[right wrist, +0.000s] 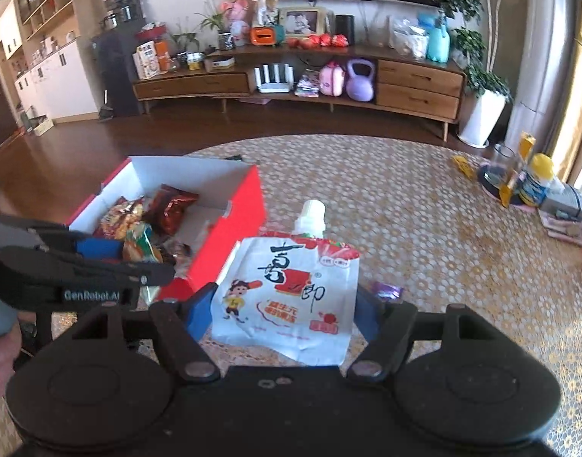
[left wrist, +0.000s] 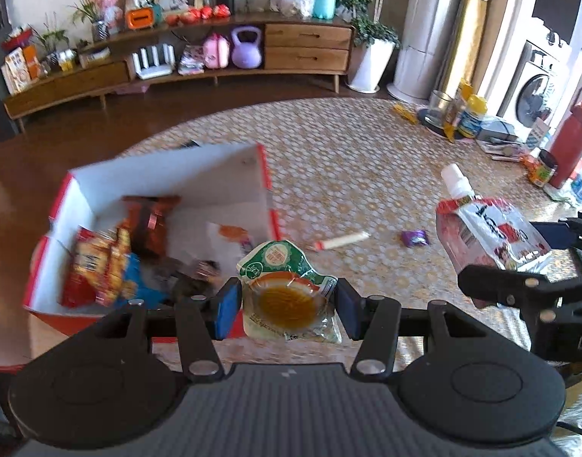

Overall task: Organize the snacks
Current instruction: 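Carry the pastry with the left gripper while the right gripper carries the pouch over the box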

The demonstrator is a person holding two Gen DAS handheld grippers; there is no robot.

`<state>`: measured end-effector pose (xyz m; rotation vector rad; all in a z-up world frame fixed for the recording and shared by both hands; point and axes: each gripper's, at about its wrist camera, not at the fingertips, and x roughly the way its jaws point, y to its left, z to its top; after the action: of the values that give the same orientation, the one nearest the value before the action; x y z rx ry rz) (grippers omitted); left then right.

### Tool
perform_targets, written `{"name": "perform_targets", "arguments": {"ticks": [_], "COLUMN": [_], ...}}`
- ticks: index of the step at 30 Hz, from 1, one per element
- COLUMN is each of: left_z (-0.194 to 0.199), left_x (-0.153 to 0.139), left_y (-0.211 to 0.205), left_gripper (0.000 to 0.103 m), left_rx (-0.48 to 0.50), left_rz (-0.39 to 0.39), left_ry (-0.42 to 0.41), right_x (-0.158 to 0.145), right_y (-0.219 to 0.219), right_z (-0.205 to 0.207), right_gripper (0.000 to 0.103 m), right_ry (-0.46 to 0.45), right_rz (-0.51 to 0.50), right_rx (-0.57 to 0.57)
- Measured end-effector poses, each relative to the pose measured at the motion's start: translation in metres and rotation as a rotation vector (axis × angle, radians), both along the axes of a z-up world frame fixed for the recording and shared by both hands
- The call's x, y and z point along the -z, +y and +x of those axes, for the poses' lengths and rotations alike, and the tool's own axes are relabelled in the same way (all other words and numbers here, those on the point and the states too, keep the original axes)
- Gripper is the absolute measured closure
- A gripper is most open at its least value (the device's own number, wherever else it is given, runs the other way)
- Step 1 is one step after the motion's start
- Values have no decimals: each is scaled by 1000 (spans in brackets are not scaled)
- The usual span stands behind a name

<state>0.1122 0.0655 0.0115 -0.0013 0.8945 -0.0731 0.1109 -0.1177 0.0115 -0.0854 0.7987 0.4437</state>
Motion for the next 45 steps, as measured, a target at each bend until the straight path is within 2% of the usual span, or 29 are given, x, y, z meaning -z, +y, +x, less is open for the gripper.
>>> {"name": "perform_targets", "arguments": {"ticks": [12, 17, 28, 34, 39, 45], "left_z": [7, 17, 61, 94, 123, 146], "left_x": [-22, -21, 20, 30, 43, 64], "left_y": [69, 99, 140, 141, 142, 131], "left_gripper": [50, 50, 50, 50, 50, 50], "left_rx": [-71, -111, -164, -173, -194, -166], "left_rz": [67, 85, 109, 131, 124, 142], "left_ry": [-25, -19, 48, 47, 63, 85], "right_x": [-13, -11, 26, 50, 63, 81], "right_y": [71, 100, 159, 178, 192, 206], "right_z": [11, 21, 69, 96, 102, 104], "right_gripper": [31, 31, 31, 31, 31, 31], "right_ry": [-30, -26, -6, 30, 49, 75], "right_rz": [-12, -14, -92, -121, -136, -157], "right_rx": [-85, -114, -141, -139, -190, -236]}}
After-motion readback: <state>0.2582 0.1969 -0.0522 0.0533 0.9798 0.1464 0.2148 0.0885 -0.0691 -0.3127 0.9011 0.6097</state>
